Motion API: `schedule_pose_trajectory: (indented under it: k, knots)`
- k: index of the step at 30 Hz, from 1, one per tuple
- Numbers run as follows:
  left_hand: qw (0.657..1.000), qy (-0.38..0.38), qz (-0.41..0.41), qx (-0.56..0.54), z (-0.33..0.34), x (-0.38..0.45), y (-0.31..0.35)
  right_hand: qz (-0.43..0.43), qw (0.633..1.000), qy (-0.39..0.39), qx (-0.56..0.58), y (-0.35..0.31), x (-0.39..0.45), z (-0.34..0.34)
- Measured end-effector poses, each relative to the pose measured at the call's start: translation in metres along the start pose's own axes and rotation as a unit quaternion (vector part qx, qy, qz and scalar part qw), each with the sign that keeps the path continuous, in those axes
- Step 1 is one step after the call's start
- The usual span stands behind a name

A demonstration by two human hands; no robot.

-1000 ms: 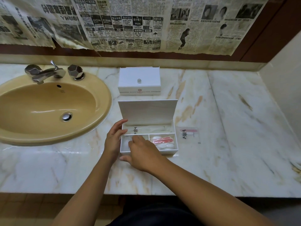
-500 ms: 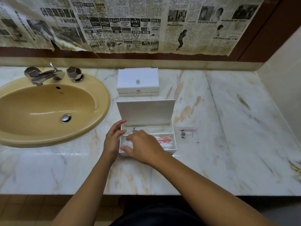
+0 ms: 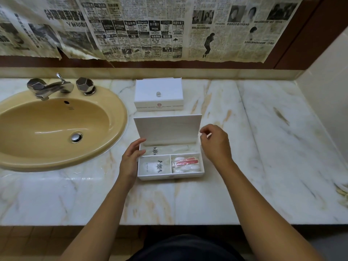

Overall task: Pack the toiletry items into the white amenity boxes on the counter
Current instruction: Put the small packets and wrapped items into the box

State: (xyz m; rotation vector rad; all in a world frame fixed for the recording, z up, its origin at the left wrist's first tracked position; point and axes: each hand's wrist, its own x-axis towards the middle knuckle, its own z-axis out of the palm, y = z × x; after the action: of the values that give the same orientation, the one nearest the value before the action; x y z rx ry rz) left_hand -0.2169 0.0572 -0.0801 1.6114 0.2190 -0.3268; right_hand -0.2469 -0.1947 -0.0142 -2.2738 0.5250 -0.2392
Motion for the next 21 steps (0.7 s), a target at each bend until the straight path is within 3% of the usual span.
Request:
schedule_pose_trajectory:
  k: [4,7,21]
  knots:
    - [1.000,-0.002,-0.002,-0.003,-0.001,0.002,-0.002,0.086,0.980,-0.132,-0.123,0.034,-0.001,0.006]
    - [1.000,0.001,-0.002,-0.001,-0.001,0.003,-0.003,0.088,0.962,-0.189,-0.178,0.047,-0.006,0.010]
    - [1.000,0.004,0.000,-0.003,0.001,0.001,-0.002,0.072,0.974,-0.088,-0.194,0.039,-0.007,0.006]
